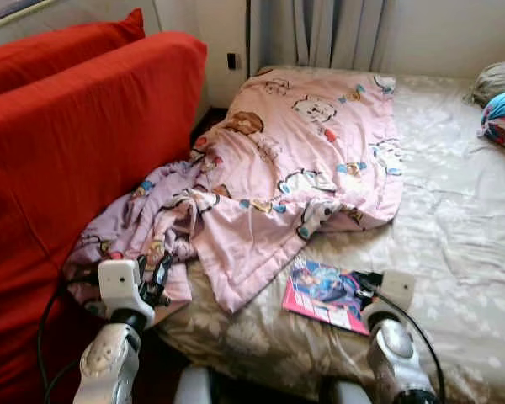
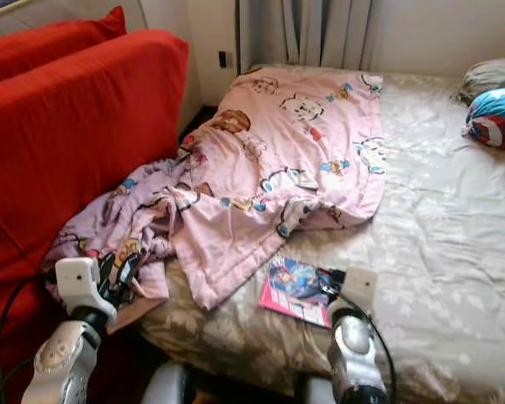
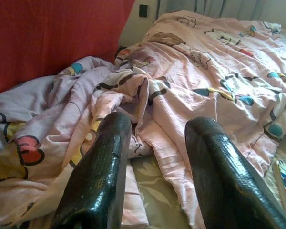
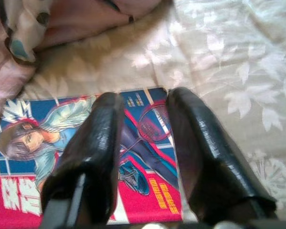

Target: Clean up the room

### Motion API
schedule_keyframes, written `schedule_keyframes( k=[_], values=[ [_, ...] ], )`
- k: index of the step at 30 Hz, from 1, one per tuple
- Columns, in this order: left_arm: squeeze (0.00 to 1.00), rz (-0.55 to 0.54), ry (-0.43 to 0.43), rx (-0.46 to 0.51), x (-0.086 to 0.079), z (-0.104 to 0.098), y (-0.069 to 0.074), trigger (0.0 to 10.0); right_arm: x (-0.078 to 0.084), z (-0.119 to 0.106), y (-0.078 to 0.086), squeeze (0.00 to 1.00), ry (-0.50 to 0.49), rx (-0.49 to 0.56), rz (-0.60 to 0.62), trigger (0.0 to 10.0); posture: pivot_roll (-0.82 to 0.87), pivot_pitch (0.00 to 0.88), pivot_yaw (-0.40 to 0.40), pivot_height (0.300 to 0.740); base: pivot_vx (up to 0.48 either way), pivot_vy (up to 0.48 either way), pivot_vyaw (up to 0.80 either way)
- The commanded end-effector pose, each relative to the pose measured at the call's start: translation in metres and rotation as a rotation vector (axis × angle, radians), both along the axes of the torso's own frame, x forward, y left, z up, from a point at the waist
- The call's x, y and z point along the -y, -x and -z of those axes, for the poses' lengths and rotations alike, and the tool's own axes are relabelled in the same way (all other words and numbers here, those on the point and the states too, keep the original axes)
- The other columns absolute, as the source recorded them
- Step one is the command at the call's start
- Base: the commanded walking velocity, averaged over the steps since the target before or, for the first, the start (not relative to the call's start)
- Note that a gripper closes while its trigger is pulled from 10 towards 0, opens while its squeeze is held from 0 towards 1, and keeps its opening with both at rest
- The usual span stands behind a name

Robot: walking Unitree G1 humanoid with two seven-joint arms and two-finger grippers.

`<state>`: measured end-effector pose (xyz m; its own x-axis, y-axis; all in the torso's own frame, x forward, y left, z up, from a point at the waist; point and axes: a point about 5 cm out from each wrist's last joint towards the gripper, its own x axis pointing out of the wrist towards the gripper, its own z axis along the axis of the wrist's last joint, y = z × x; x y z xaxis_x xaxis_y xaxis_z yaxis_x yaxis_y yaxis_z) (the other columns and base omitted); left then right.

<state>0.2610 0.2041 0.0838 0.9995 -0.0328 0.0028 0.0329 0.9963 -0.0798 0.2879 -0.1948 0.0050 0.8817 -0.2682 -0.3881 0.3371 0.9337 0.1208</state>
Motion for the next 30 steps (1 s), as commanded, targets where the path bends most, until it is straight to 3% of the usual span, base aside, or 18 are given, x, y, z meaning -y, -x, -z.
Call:
schedule_keyframes(
  k=[1,6,13,14,15,16,25,26,27,30],
  values=[
    [0.0,0.022,-0.014,-0.005,0.001,-0.002,-0.005,10.0,0.002,0.006,0.003,0.0,-0.034,-0.037,0.043,10.0,0.12,0.148,0.061,0.62,0.0,0.0,0.0],
    [0.0,0.032,-0.017,-0.002,-0.001,-0.008,-0.01,10.0,0.006,0.01,0.004,0.0,-0.055,-0.055,0.068,10.0,0.13,0.184,0.088,0.62,0.0,0.0,0.0],
    [0.0,0.052,-0.03,-0.013,-0.003,-0.011,-0.004,10.0,0.007,0.011,0.008,0.0,-0.053,-0.019,0.078,10.0,0.15,0.258,0.119,0.62,0.0,0.0,0.0],
    [0.0,0.054,-0.031,-0.014,-0.003,-0.011,-0.002,10.0,0.007,0.01,0.008,0.29,-0.057,-0.01,0.08,10.0,0.15,0.265,0.122,0.62,0.0,0.0,0.0],
    [0.0,0.057,-0.032,-0.018,-0.003,-0.011,-0.002,10.0,0.007,0.009,0.007,0.9,-0.066,0.003,0.079,10.0,0.15,0.265,0.122,0.62,0.0,0.0,0.0],
    [0.0,0.059,-0.034,-0.022,-0.004,-0.011,0.001,10.0,0.008,0.008,0.007,1.0,-0.075,0.023,0.078,10.0,0.15,0.272,0.126,0.62,0.0,0.0,0.0],
    [0.0,0.042,-0.048,-0.055,-0.013,-0.009,0.014,10.0,0.018,0.001,0.004,1.0,-0.082,0.085,0.099,10.0,0.17,0.29,0.133,0.62,0.0,0.0,0.0],
    [0.0,0.042,-0.049,-0.056,-0.013,-0.009,0.014,10.0,0.018,0.0,0.003,0.06,-0.094,0.097,0.095,10.0,0.17,0.29,0.133,0.62,0.0,0.0,0.0],
    [0.0,0.042,-0.05,-0.058,-0.013,-0.01,0.015,10.0,0.018,-0.002,0.002,0.0,-0.111,0.113,0.089,10.0,0.17,0.291,0.135,0.62,0.0,0.0,0.0],
    [0.0,0.04,-0.052,-0.06,-0.014,-0.01,0.016,10.0,0.017,-0.001,0.001,0.0,-0.123,0.11,0.072,10.0,0.17,0.29,0.136,0.62,0.0,0.0,0.0]
  ],
)
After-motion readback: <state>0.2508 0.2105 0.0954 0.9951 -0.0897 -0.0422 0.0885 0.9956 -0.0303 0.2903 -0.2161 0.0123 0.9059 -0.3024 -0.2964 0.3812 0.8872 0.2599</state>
